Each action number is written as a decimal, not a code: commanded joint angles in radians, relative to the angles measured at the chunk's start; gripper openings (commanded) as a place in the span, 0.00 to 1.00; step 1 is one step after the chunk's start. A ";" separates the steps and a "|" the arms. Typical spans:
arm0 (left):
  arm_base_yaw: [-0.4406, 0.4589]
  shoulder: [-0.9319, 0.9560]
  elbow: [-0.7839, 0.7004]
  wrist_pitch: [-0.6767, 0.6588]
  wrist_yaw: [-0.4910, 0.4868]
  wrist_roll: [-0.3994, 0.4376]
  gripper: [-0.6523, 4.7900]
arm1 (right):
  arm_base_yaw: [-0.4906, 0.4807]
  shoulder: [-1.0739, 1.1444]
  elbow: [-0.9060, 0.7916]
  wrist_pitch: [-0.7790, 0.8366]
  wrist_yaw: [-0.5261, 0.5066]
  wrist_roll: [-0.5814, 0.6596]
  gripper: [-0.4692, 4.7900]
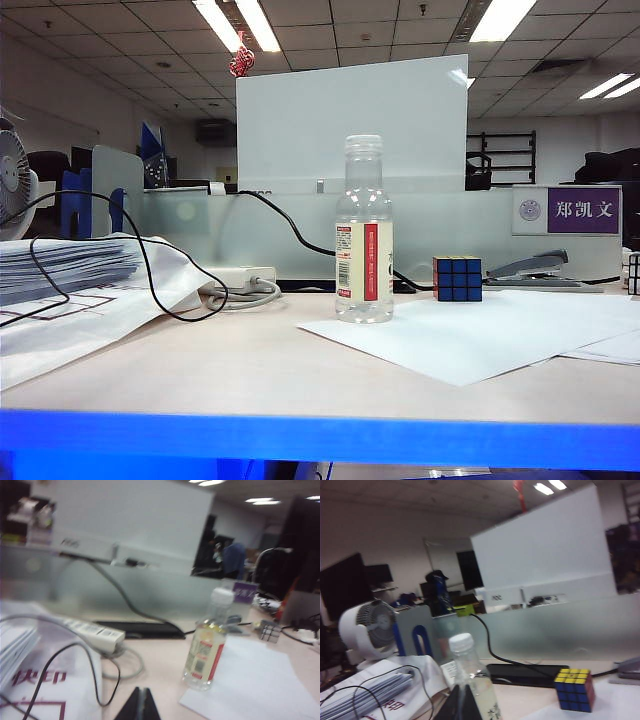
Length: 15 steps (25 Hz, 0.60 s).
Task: Flip the plastic bottle upside down.
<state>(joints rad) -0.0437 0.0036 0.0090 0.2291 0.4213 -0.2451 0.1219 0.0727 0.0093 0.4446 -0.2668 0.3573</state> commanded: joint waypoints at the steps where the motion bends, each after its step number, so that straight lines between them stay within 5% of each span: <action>1: 0.000 -0.002 0.001 0.005 0.045 -0.006 0.11 | 0.044 0.152 -0.003 0.133 -0.014 0.001 0.10; 4: -0.001 -0.002 0.001 0.004 0.094 -0.006 0.11 | 0.095 0.356 0.041 0.261 -0.031 -0.052 0.10; 6: -0.001 -0.002 0.001 0.003 0.112 -0.006 0.11 | 0.142 0.538 0.125 0.294 -0.051 -0.151 0.22; 11: -0.001 -0.002 0.001 0.004 0.117 0.003 0.11 | 0.224 0.949 0.386 0.301 -0.050 -0.279 1.00; 15: -0.001 -0.002 0.001 0.004 0.117 0.010 0.11 | 0.222 1.156 0.520 0.321 -0.051 -0.291 1.00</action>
<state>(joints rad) -0.0441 0.0036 0.0086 0.2226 0.5346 -0.2413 0.3428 1.1759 0.4892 0.7357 -0.3168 0.0803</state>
